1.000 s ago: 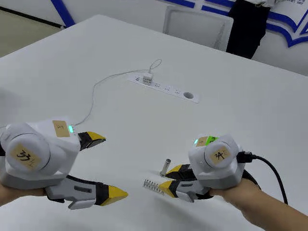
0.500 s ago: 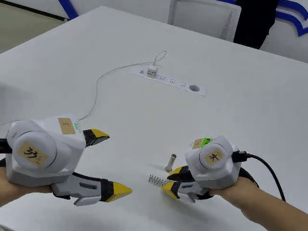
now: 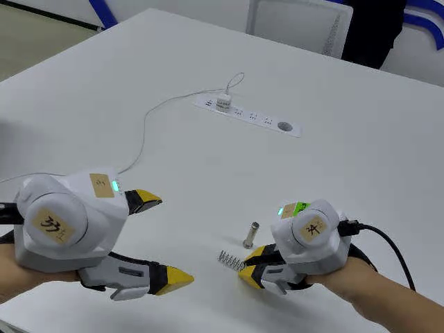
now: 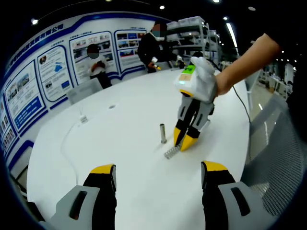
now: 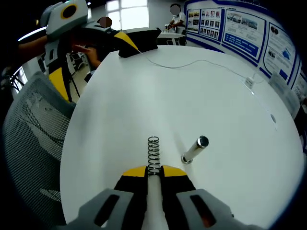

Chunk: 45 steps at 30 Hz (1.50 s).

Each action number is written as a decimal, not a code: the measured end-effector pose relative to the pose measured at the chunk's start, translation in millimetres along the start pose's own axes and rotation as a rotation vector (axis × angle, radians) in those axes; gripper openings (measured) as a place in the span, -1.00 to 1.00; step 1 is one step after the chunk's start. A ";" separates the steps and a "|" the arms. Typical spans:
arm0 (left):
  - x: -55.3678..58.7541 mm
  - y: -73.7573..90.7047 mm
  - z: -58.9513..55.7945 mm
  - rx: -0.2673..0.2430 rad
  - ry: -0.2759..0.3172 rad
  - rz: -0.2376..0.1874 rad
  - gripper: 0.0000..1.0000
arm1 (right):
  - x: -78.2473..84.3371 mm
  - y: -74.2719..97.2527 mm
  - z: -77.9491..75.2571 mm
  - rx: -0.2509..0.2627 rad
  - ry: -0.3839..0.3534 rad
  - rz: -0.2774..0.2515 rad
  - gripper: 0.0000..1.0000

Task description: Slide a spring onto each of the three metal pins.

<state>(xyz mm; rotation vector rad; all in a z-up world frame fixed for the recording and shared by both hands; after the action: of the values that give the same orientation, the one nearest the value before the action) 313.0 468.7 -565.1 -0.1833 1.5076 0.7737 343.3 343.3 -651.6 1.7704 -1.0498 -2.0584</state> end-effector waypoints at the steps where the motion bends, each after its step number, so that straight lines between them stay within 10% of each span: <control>1: -0.4 -0.3 -0.2 0.000 -0.003 0.000 0.47 | -0.1 0.1 -0.1 0.001 -0.006 0.000 -0.78; 28: -32.8 -19.5 -24.0 0.107 0.006 -0.094 0.35 | -46.8 49.3 18.4 -0.028 0.144 -0.099 -0.80; 36: -40.5 -32.4 -38.4 0.198 -0.149 -0.069 0.07 | -61.4 75.0 35.4 -0.057 0.229 -0.110 -0.80; 45: -48.9 -35.0 -54.5 0.268 -0.160 -0.082 -0.08 | -63.5 93.3 48.8 -0.068 0.271 -0.113 -0.80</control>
<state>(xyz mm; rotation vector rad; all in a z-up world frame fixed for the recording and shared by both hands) 293.7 395.0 -537.2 0.0176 1.4263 0.5021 288.0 331.9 -542.3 2.0435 -0.8095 -1.8214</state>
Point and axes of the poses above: the centre of the closed fingertips' face, and the gripper's own axes: y roughly backward along the fingers, z roughly to its left, x roughly out of its underside, the point moved 3 cm from there along y, roughly backward along the fingers, and after that the axes turned 12 degrees about -z, right-handed, at the moved point
